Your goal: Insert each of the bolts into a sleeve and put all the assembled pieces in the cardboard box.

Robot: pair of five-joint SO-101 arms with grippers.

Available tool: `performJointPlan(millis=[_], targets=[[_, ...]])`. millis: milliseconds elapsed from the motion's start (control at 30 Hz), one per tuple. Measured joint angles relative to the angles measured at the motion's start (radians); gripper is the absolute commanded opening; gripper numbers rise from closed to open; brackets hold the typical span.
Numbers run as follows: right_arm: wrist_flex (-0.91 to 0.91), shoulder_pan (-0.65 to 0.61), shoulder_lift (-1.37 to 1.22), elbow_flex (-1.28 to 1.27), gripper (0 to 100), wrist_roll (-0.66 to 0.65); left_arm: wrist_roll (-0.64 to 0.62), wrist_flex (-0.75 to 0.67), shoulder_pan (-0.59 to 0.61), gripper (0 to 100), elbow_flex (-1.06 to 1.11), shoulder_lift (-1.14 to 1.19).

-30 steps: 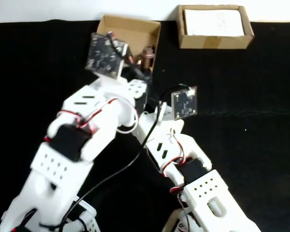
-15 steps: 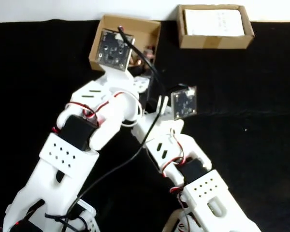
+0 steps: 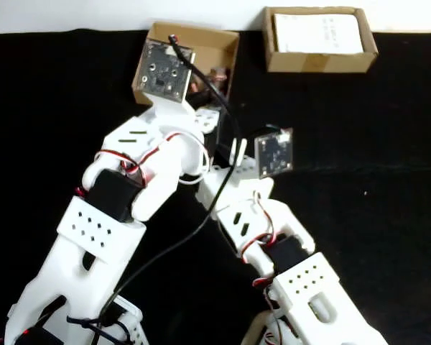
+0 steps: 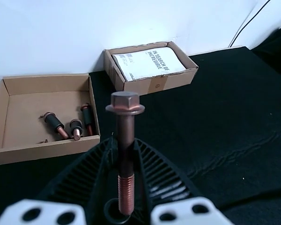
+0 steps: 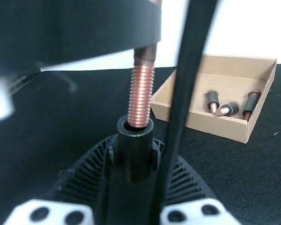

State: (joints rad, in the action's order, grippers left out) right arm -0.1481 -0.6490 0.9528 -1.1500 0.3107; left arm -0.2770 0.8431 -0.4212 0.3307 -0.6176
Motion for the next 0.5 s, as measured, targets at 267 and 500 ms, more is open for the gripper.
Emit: performJointPlan(millis=[267,500], targets=[[0.000,0.000,0.000,0.000,0.7,0.000,0.000,0.000,0.002,1,0.000,0.000],[0.000,0.000,0.000,0.000,0.7,0.000,0.091,0.000,0.002,1,0.000,0.000]])
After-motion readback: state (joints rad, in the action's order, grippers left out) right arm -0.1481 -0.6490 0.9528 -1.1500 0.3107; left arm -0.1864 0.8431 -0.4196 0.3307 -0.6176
